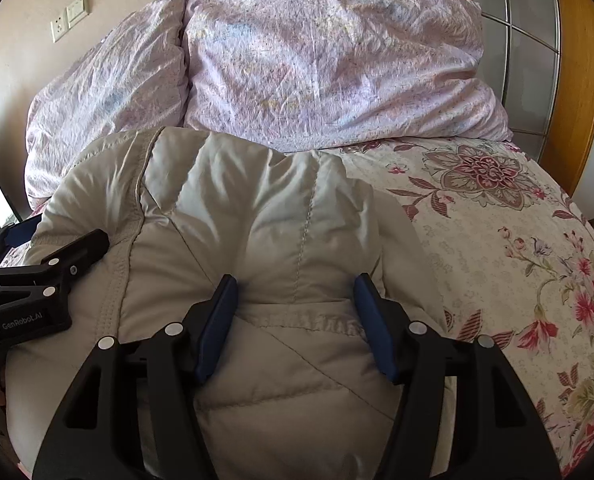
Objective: Fold large clothes
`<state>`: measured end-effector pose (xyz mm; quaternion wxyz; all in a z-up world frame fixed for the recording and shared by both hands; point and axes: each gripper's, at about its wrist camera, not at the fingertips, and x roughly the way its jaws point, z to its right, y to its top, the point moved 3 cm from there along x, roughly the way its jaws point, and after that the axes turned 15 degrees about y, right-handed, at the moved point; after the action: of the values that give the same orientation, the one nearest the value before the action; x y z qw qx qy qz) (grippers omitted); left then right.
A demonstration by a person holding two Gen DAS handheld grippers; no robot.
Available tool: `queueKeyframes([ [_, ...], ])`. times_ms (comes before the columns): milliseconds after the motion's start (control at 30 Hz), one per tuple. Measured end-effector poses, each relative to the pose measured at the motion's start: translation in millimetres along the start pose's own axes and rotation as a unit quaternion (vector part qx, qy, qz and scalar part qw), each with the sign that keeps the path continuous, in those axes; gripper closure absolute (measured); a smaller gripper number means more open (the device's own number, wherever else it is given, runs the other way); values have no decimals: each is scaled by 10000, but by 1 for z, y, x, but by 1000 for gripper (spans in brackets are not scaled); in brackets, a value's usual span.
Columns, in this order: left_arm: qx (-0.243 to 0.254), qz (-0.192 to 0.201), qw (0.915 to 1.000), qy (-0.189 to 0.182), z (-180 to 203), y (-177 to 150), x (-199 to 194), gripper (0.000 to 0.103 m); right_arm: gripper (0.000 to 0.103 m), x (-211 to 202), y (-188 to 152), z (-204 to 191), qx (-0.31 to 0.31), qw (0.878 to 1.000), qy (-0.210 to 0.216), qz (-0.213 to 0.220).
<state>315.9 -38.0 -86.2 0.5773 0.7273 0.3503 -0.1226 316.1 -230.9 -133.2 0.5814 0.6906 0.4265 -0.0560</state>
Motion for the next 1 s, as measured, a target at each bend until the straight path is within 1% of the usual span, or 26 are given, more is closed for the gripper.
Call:
queueKeyframes([
  [233,53,116,9998,179,7,-2,3,2,41,3,-5,2,23,9999,19,129],
  [333,87,138,9995,277,10,-2,4,2,41,4,-5,2,42,9999,14,96],
  [467,95,167,9994,275,8,-2,-1,2,41,0,-4,0,15,10000,-45,74],
  [633,90,228,9996,129,4,-4,-10,2,41,-15,-14,4,166,9996,149,152],
  [800,201,246,9992,236,10,-5,-8,2,41,-8,-17,5,142,9998,155,64],
  [900,231,251,9987,372,14,-4,-5,2,41,-3,-17,6,145,9998,131,33],
  [967,189,278,9988,350,13,-4,-6,2,40,-3,-16,6,161,9998,124,52],
  [1000,134,287,9992,242,9,-5,-7,2,40,-5,-15,5,172,9998,119,20],
])
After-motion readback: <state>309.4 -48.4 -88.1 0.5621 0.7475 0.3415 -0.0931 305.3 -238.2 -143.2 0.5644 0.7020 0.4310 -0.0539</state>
